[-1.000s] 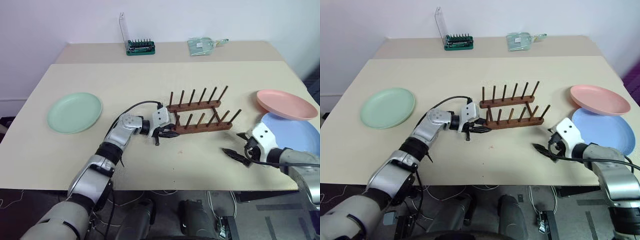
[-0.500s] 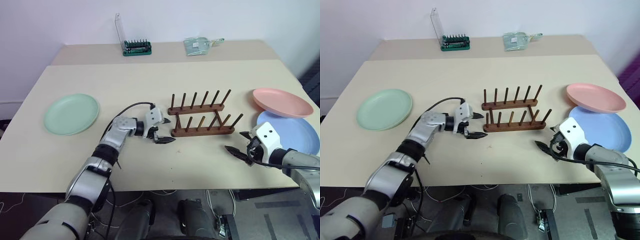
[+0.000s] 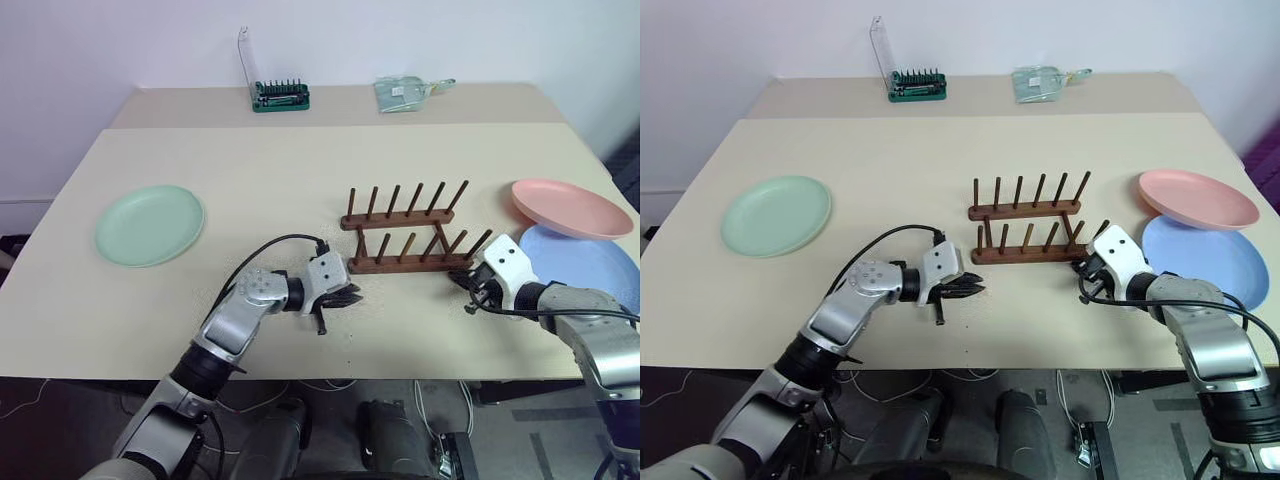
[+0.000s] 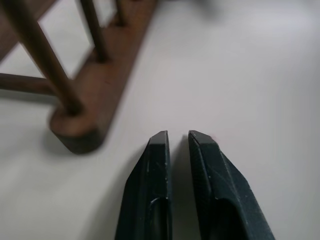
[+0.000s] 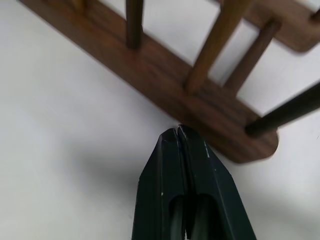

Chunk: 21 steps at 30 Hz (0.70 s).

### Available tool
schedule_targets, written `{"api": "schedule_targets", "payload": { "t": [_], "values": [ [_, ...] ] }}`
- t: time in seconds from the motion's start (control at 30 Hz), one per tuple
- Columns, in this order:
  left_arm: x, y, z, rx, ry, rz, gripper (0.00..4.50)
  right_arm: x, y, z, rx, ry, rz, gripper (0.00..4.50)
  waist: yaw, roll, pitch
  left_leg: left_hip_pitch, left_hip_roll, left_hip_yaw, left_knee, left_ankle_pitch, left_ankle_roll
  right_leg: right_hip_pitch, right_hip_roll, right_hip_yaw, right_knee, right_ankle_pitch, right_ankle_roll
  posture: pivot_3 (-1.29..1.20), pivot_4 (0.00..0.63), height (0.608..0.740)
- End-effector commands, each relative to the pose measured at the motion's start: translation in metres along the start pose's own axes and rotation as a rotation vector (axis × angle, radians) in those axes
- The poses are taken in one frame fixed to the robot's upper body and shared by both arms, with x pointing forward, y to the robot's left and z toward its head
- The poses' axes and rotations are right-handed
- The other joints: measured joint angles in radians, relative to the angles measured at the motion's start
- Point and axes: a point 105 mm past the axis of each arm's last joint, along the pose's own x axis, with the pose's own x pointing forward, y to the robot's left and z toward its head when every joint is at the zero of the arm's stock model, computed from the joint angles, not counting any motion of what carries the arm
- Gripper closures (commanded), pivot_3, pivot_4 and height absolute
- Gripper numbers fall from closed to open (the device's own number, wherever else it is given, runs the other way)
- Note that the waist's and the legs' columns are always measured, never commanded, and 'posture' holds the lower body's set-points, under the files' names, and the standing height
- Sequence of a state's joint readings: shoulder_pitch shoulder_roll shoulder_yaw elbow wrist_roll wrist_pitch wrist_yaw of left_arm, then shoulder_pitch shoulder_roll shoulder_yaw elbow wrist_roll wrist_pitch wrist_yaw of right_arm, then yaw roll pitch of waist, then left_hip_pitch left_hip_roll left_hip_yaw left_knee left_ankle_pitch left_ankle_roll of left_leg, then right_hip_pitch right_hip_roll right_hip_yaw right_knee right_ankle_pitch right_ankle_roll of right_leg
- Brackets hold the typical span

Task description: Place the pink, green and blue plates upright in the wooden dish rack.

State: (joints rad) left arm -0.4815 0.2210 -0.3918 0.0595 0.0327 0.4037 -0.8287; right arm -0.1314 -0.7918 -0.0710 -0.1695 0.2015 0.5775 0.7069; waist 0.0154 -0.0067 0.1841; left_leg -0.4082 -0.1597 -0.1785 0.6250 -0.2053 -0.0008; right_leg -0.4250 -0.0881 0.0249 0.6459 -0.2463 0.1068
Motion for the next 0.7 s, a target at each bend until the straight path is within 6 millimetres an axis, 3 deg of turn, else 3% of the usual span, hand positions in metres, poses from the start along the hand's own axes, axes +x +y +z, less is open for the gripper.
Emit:
{"api": "schedule_targets", "payload": {
  "t": [0.03, 0.27, 0.53, 0.7],
  "values": [
    [0.009, 0.014, -0.011, -0.040, 0.076, 0.132, 3.90, 0.005, -0.006, 0.009, -0.045, -0.019, -0.035, 4.50, -0.001, 0.000, 0.000, 0.000, 0.000, 0.000, 0.001, 0.000, 0.000, 0.000, 0.000, 0.000, 0.000, 0.000, 0.000, 0.00, 0.150, 0.740],
    [0.012, 0.035, -0.018, -0.079, 0.095, 0.280, 3.90, 0.022, -0.020, 0.015, -0.078, -0.023, -0.112, 4.50, -0.004, 0.000, -0.001, 0.001, 0.000, 0.000, 0.003, 0.000, 0.000, 0.002, 0.001, 0.000, 0.001, 0.001, 0.002, 0.00, 0.150, 0.740],
    [0.007, 0.065, -0.032, -0.102, 0.127, 0.434, 3.90, 0.056, -0.037, 0.037, -0.105, -0.082, -0.199, 4.50, -0.011, 0.000, -0.002, 0.002, 0.001, 0.003, 0.003, 0.000, 0.000, 0.002, 0.001, 0.001, 0.002, 0.002, 0.002, 0.00, 0.150, 0.740],
    [0.005, 0.072, -0.032, -0.109, 0.115, 0.477, 3.90, 0.065, -0.039, 0.047, -0.125, -0.114, -0.205, 4.50, -0.011, 0.000, -0.003, 0.002, 0.001, 0.003, 0.003, 0.000, 0.000, 0.002, 0.001, 0.001, 0.002, 0.002, 0.002, 0.00, 0.150, 0.740]
  ]
}}
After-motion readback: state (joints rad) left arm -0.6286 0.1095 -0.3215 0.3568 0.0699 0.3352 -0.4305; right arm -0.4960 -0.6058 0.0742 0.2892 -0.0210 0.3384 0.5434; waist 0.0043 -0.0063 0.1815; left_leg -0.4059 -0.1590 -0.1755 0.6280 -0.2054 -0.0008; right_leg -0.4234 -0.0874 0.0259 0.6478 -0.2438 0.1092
